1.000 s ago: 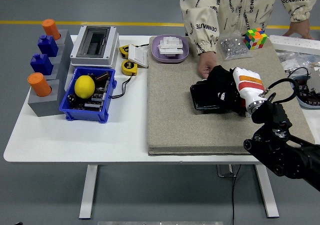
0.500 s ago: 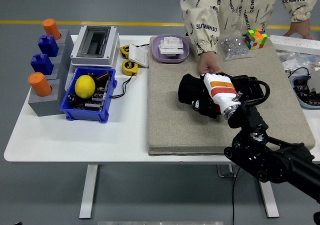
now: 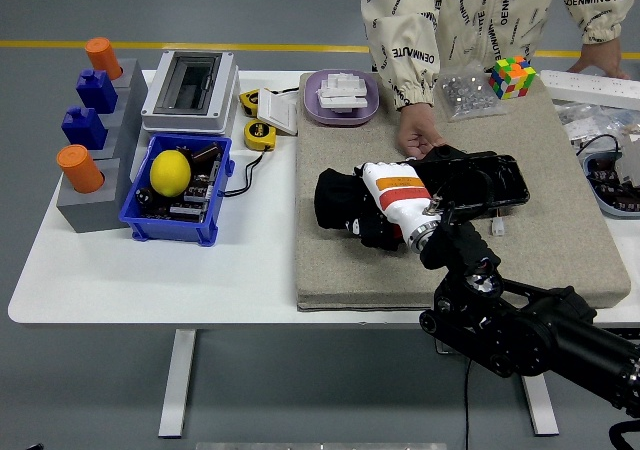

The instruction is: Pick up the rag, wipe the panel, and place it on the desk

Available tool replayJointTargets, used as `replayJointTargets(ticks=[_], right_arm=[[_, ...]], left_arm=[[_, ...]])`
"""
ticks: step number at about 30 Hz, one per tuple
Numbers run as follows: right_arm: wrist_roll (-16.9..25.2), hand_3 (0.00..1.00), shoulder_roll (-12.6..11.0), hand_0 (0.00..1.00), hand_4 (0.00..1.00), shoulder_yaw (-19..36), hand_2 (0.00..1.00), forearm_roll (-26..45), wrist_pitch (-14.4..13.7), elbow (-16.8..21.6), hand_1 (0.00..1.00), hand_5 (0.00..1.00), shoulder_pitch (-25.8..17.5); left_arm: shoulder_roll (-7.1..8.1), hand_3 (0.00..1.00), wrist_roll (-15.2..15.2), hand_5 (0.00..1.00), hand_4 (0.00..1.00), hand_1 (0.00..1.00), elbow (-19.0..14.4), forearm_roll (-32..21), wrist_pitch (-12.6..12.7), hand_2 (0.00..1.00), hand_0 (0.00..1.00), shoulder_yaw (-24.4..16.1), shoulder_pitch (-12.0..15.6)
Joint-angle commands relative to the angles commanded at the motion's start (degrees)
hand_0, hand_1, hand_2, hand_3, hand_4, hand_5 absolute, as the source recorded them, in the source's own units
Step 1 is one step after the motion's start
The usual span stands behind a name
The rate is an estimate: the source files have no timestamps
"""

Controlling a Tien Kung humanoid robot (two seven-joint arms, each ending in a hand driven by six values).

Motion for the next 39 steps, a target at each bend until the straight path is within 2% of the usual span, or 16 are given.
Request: replayJointTargets(ticks=[23, 39], right_arm=[[0.0, 0.488, -2.5, 0.303, 0.907, 2.9, 0.455, -0.2, 0.1, -0.7, 0.431, 0.136, -0.9], [-0.2, 0.488, -7.6, 0.302, 0.908, 5.5, 0.454, -0.2, 0.8, -1.4, 0.429, 0.138, -0.5]], left_arm=[[-0.17, 0.561, 0.0, 0.437, 0.626, 0.641, 0.0, 0.1, 0.0, 0.653, 0.611, -0.5, 0.1], [-0.24, 0.561, 0.0, 0.437, 0.626, 0.641, 0.0, 0.1, 0.0, 0.655, 0.61, -0.8, 0.1]])
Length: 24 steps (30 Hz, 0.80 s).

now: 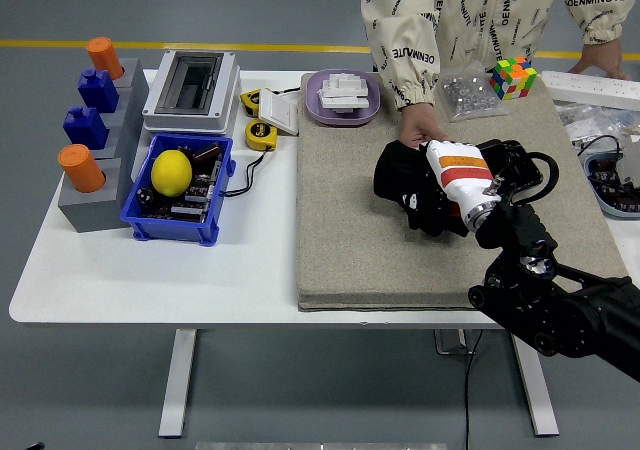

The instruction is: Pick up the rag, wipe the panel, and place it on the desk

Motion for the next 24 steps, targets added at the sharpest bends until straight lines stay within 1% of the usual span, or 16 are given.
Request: replayJointTargets(ticks=[10, 24], right_arm=[[0.0, 0.488, -2.3, 0.302, 0.908, 0.2, 0.454, -0.2, 0.3, 0.2, 0.43, 0.138, -0.7], [0.1, 0.487, -6.1, 0.302, 0.908, 2.9, 0.454, -0.6, 0.7, -2.2, 0.43, 0.133, -0.8]], left_arm=[[-0.07, 0.562, 0.0, 0.436, 0.627, 0.64, 0.1, 0.0, 0.0, 0.654, 0.611, -0.3, 0.2], [-0.11, 0.562, 0.0, 0.435, 0.626, 0.64, 0.0, 0.0, 0.0, 0.654, 0.611, -0.5, 0.1]])
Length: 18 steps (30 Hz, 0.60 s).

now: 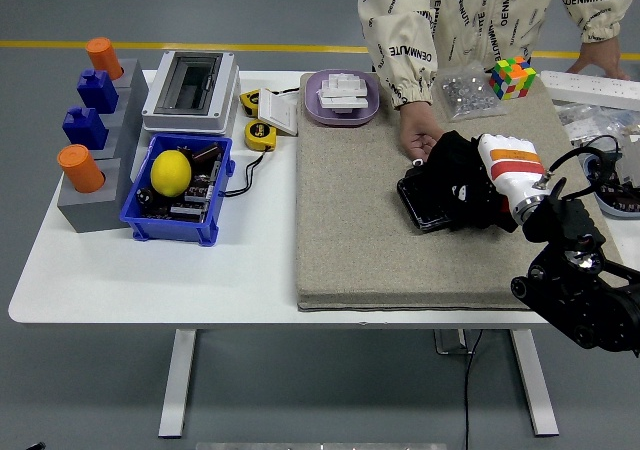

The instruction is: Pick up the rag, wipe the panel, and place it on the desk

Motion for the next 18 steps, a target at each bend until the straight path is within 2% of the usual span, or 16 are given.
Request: replayJointTargets(ticks=[18], right_arm=[[0.1, 0.487, -4.8, 0.301, 0.909, 1.0, 0.455, -0.6, 0.8, -1.6, 0.429, 0.132, -0.1]], left_arm=[[-0.04, 0.561, 0.0, 0.435, 0.626, 0.639, 0.0, -0.2, 0.0, 0.654, 0.611, 0.3, 0.2]])
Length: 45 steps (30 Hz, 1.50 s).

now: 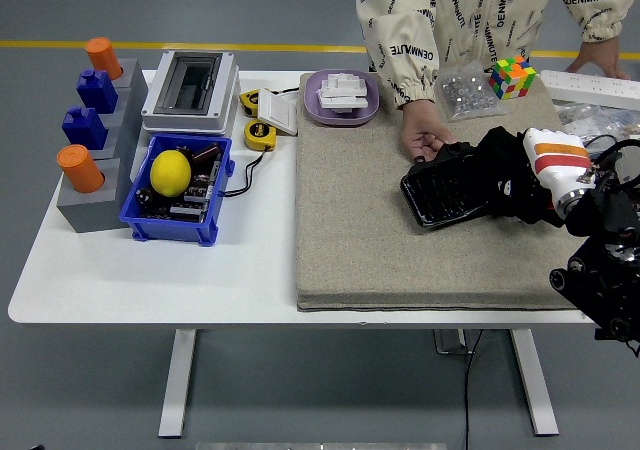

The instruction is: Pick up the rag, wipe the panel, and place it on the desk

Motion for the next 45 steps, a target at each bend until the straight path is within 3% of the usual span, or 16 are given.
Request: replayJointTargets(ticks=[10, 24, 36, 45], right_arm=[[0.1, 0.487, -1.9, 0.302, 0.909, 1.7, 0.455, -0.2, 0.1, -1.3, 0.431, 0.132, -0.6], [0.1, 0.486, -6.4, 0.302, 0.91, 3.9, 0.454, -0.9, 0.7, -2.2, 0.43, 0.132, -2.0], [-0.1, 0.487, -6.6, 0.302, 0.91, 4.6, 0.455, -1.3, 0.9, -1.6, 0.431, 0.134, -1.3], [-0.1, 0.487, -5.3, 0.302, 0.911, 5.1, 0.455, -1.4, 0.7, -1.4, 0.431, 0.134, -1.0]], left_arm=[[0.0, 0.562, 0.0, 0.435, 0.626, 0.639, 0.0, -0.1, 0.0, 0.653, 0.611, 0.3, -0.1], [-0.24, 0.562, -0.1, 0.436, 0.627, 0.639, 0.1, 0.0, 0.0, 0.653, 0.61, 0.0, 0.2], [-0.29, 0.562, -0.1, 0.436, 0.627, 0.64, -0.1, 0.1, 0.0, 0.654, 0.611, -0.3, -0.1], [-0.27, 0.562, 0.0, 0.436, 0.627, 0.64, 0.0, 0.2, 0.0, 0.654, 0.61, -0.4, 0.0]])
